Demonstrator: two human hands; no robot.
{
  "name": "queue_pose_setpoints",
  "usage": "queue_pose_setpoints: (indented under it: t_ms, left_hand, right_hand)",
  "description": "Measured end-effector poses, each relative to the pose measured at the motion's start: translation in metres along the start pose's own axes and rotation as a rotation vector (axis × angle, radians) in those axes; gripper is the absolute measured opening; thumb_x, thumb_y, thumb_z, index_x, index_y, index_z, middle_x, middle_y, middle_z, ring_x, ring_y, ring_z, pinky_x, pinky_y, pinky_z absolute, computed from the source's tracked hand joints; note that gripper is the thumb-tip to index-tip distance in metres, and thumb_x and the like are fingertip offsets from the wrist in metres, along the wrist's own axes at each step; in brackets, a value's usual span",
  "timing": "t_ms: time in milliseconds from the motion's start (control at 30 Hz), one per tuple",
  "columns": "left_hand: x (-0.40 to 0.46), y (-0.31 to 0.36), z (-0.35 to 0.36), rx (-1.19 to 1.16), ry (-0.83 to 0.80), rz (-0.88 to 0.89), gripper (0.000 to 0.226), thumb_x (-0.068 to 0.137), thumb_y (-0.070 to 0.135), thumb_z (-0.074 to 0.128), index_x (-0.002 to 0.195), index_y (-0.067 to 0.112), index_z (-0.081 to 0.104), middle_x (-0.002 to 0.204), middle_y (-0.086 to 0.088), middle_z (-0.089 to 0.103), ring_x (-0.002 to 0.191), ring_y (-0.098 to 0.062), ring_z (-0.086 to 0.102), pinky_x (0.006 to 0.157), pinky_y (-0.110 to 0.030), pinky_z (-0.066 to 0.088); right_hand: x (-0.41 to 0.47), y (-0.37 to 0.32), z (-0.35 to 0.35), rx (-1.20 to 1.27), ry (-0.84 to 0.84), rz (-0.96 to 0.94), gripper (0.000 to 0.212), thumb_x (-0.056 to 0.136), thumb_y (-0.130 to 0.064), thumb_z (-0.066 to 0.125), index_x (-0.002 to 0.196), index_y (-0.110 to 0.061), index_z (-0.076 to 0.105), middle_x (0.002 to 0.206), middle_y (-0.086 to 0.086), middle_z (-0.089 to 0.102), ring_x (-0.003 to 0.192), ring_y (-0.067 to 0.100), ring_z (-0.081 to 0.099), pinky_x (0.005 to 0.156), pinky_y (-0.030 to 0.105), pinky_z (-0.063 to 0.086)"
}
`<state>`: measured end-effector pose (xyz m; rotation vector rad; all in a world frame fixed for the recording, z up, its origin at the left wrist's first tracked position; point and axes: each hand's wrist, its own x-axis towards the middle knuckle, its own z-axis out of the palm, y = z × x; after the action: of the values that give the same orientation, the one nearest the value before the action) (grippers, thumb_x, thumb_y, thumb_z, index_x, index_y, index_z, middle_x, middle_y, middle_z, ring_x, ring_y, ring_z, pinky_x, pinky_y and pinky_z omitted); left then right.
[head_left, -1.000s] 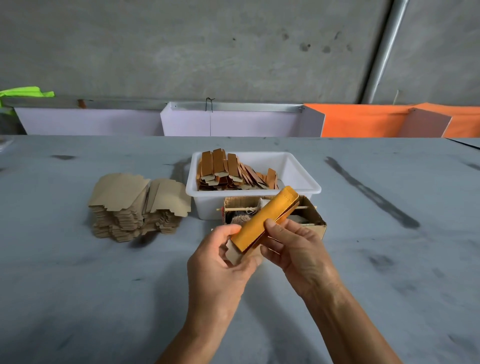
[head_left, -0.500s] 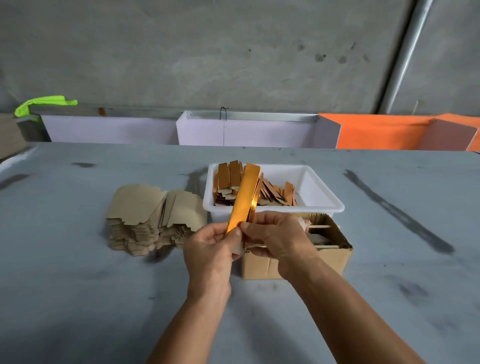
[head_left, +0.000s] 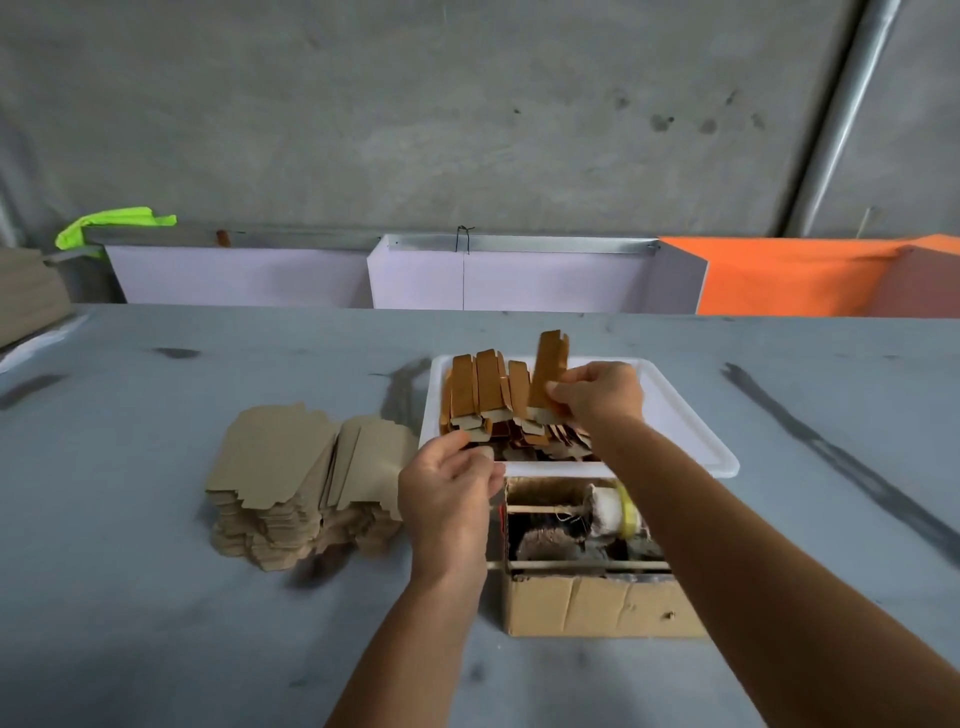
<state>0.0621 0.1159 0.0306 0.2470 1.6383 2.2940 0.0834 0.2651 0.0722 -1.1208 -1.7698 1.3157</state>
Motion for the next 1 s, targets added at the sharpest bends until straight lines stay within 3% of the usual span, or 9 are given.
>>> queue_pose_setpoints:
  t_ms: [133,333,433,500,567,667,733,900,1000]
  left_hand:
    - [0.006,-0.008,-0.003,0.067,0.005,0.005,0.033,0.085,0.0,0.064,0.117,0.008,0.059,0.094,-0.003,0.067,0.079,-0.014,0.069,0.059,-0.013,0.052]
    - [0.008,-0.011,-0.006,0.09,0.019,-0.007,0.033,0.084,-0.001,0.065,0.115,0.007,0.059,0.094,-0.005,0.069,0.077,-0.012,0.069,0.061,-0.014,0.054]
    - [0.006,-0.012,-0.01,0.105,0.038,-0.005,0.029,0.084,-0.001,0.064,0.111,0.009,0.061,0.091,-0.004,0.069,0.073,-0.011,0.069,0.061,-0.016,0.054]
    - [0.004,-0.012,-0.016,0.095,0.055,0.0,0.025,0.085,-0.002,0.062,0.107,0.01,0.063,0.088,-0.005,0.07,0.071,-0.011,0.068,0.06,-0.017,0.053]
    - [0.002,-0.013,-0.024,0.069,0.089,0.002,0.022,0.085,-0.003,0.062,0.102,0.011,0.064,0.085,-0.006,0.07,0.066,-0.009,0.067,0.057,-0.015,0.052]
    - [-0.001,-0.012,-0.038,0.02,0.166,0.017,0.019,0.085,-0.006,0.059,0.095,0.01,0.064,0.076,-0.005,0.069,0.059,-0.007,0.064,0.054,-0.015,0.05]
    - [-0.002,-0.011,-0.048,-0.013,0.23,0.029,0.022,0.085,-0.009,0.056,0.089,0.012,0.062,0.074,-0.006,0.068,0.06,-0.011,0.064,0.055,-0.018,0.051]
    - [0.001,-0.01,-0.076,-0.036,0.405,0.069,0.016,0.083,-0.007,0.059,0.087,0.007,0.065,0.075,-0.008,0.067,0.068,-0.021,0.063,0.065,-0.031,0.053]
    - [0.002,-0.009,-0.088,0.015,0.473,0.085,0.019,0.084,-0.003,0.059,0.09,0.015,0.061,0.089,-0.01,0.068,0.087,-0.028,0.066,0.085,-0.043,0.054]
  right_hand:
    - [0.036,0.015,-0.017,-0.265,0.088,-0.008,0.017,0.081,-0.005,0.068,0.098,-0.002,0.069,0.101,0.015,0.069,0.092,0.029,0.066,0.086,0.041,0.054]
    - [0.05,0.033,-0.016,-0.466,0.034,0.01,0.017,0.086,-0.01,0.062,0.089,0.005,0.068,0.088,0.02,0.068,0.082,0.032,0.066,0.075,0.035,0.056]
    - [0.04,0.029,-0.01,-0.79,-0.089,-0.037,0.015,0.089,-0.011,0.054,0.076,-0.003,0.057,0.081,0.013,0.058,0.08,0.028,0.059,0.066,0.029,0.045]
    - [0.028,0.022,-0.002,-0.945,-0.066,-0.206,0.014,0.092,-0.016,0.052,0.094,-0.005,0.061,0.098,0.013,0.062,0.099,0.03,0.056,0.08,0.033,0.048]
    - [0.003,0.01,0.011,-0.844,-0.089,-0.426,0.022,0.093,-0.021,0.055,0.11,-0.011,0.064,0.111,0.01,0.065,0.106,0.027,0.054,0.086,0.036,0.05]
    - [-0.048,-0.006,0.037,-0.667,-0.244,-0.717,0.024,0.09,-0.026,0.059,0.111,-0.017,0.068,0.111,0.006,0.066,0.105,0.022,0.055,0.08,0.026,0.044]
    - [-0.075,-0.011,0.055,-0.67,-0.38,-0.83,0.032,0.089,-0.032,0.06,0.118,-0.018,0.065,0.117,0.006,0.063,0.111,0.02,0.053,0.088,0.026,0.043]
    - [-0.103,-0.008,0.097,-1.096,-0.456,-1.017,0.038,0.094,-0.042,0.048,0.112,-0.011,0.061,0.114,0.007,0.062,0.119,0.023,0.042,0.099,0.035,0.038]
    - [-0.109,0.002,0.113,-1.318,-0.42,-1.06,0.027,0.096,-0.032,0.049,0.108,-0.011,0.06,0.112,0.007,0.063,0.12,0.025,0.042,0.098,0.036,0.035]
